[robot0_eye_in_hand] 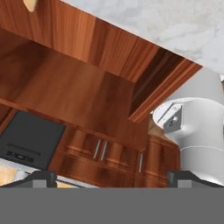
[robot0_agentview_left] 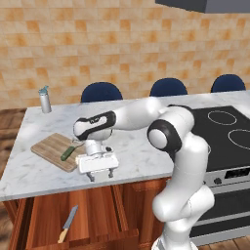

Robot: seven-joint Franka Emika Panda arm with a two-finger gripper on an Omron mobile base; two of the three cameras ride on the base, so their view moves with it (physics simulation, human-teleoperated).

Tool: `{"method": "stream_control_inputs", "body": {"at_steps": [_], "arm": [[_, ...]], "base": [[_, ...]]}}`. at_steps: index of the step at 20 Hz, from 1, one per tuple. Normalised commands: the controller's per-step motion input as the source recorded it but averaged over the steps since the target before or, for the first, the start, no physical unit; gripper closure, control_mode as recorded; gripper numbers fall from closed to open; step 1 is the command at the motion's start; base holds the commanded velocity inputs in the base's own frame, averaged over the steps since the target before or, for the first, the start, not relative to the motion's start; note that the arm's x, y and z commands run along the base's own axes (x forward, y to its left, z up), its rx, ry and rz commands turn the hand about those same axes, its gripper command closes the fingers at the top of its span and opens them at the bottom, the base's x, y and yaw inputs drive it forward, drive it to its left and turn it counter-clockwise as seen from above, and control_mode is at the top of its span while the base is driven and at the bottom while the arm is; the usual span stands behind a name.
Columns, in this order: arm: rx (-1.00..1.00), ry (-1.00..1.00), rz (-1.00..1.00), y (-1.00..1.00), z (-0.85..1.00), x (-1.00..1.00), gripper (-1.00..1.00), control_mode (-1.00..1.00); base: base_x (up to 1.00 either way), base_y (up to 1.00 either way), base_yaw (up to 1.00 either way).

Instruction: Open the drawer on the left and place the cutting tools on the cutting board.

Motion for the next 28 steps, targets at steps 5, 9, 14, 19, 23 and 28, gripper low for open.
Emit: {"method": "stream_control_inputs", "body": {"at_steps": [5,9,14,19,23,28], "arm": [[0.0,-0.07,0.0,0.27,-0.07,-0.33,-1.0,-1.0],[0.0,-0.12,0.0,0.4,-0.04,-0.26,-1.0,-1.0],[0.0,-0.1,0.0,0.33,-0.13,-0.05,-1.0,-1.0],[0.0,-0.03,0.01,0.27,-0.09,-0.12,-1.0,-1.0],[0.0,-0.11,0.0,0.35,-0.13,0.0,-1.0,-1.0],[0.0,-0.13,-0.02,0.35,-0.07,0.0,-1.0,-1.0]], "base": [[0.0,0.0,0.0],[0.0,0.0,0.0],[0.0,0.0,0.0],[0.0,0.0,0.0],[0.0,0.0,0.0],[0.0,0.0,0.0]]}}
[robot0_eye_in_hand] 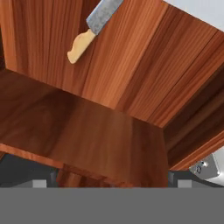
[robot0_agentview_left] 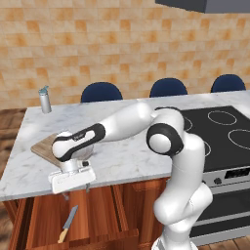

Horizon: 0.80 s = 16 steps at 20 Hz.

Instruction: Open the drawer on the left and place the cutting tools on the cutting board.

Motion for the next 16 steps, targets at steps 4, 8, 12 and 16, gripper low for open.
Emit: {"method": "stream_control_inputs", "body": {"at_steps": [4,8,12,16], "arm": [[0.0,-0.1,-0.06,0.24,-0.13,0.08,-1.0,-1.0],[0.0,-0.12,-0.03,0.2,-0.28,0.06,-1.0,-1.0],[0.0,-0.12,-0.01,0.14,-0.4,0.03,-1.0,-1.0],[0.0,-0.09,-0.01,0.13,-0.4,0.0,-1.0,-1.0]], "base": [[0.0,0.0,0.0],[0.0,0.0,0.0],[0.0,0.0,0.0],[0.0,0.0,0.0]]}}
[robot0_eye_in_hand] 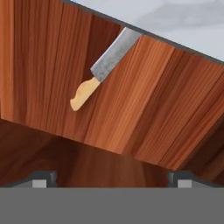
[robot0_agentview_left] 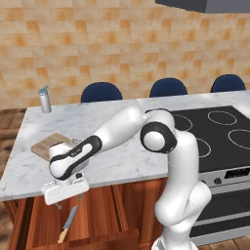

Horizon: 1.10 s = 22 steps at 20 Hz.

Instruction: Open the drawer on the left and place the cutting tools on the cutting board.

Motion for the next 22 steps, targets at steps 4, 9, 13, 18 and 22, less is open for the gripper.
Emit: {"method": "stream_control_inputs", "body": {"at_steps": [4,9,13,18,22], "arm": [[0.0,-0.09,-0.01,0.14,-0.29,0.0,-1.0,-1.0],[0.0,-0.04,-0.03,0.18,-0.24,0.0,-1.0,-1.0],[0.0,-0.02,-0.03,0.16,-0.3,0.0,-1.0,-1.0],[0.0,-0.1,-0.05,0.2,-0.34,0.0,-1.0,-1.0],[0.01,-0.1,-0.06,0.28,-0.41,0.0,-1.0,-1.0]], "base": [[0.0,0.0,0.0],[0.0,0.0,0.0],[0.0,0.0,0.0],[0.0,0.0,0.0],[0.0,0.0,0.0]]}}
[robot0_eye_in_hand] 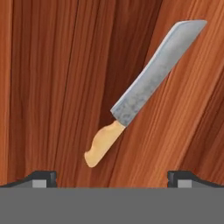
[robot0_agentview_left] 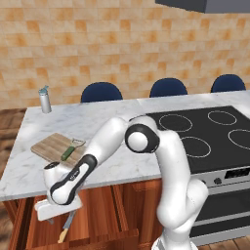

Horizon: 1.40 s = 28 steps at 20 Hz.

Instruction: Open the drawer on the left and place the cutting tools on the cutting board.

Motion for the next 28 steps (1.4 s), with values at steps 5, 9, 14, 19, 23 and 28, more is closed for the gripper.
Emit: {"method": "stream_control_inputs", "body": {"at_steps": [5,9,14,19,23,28], "arm": [[0.01,-0.09,-0.08,0.3,-0.37,0.04,-1.0,-1.0],[0.03,-0.04,-0.08,0.23,-0.26,0.18,-1.0,-1.0],[0.0,0.02,-0.01,0.05,-0.19,0.01,-1.0,-1.0],[0.0,0.04,0.0,0.0,-0.23,0.0,-1.0,-1.0],[0.0,0.01,0.0,0.0,-0.26,0.0,-1.0,-1.0],[0.0,0.0,-0.01,0.0,-0.3,0.0,-1.0,-1.0]], "base": [[0.0,0.0,0.0],[0.0,0.0,0.0],[0.0,0.0,0.0],[0.0,0.0,0.0],[0.0,0.0,0.0],[0.0,0.0,0.0]]}}
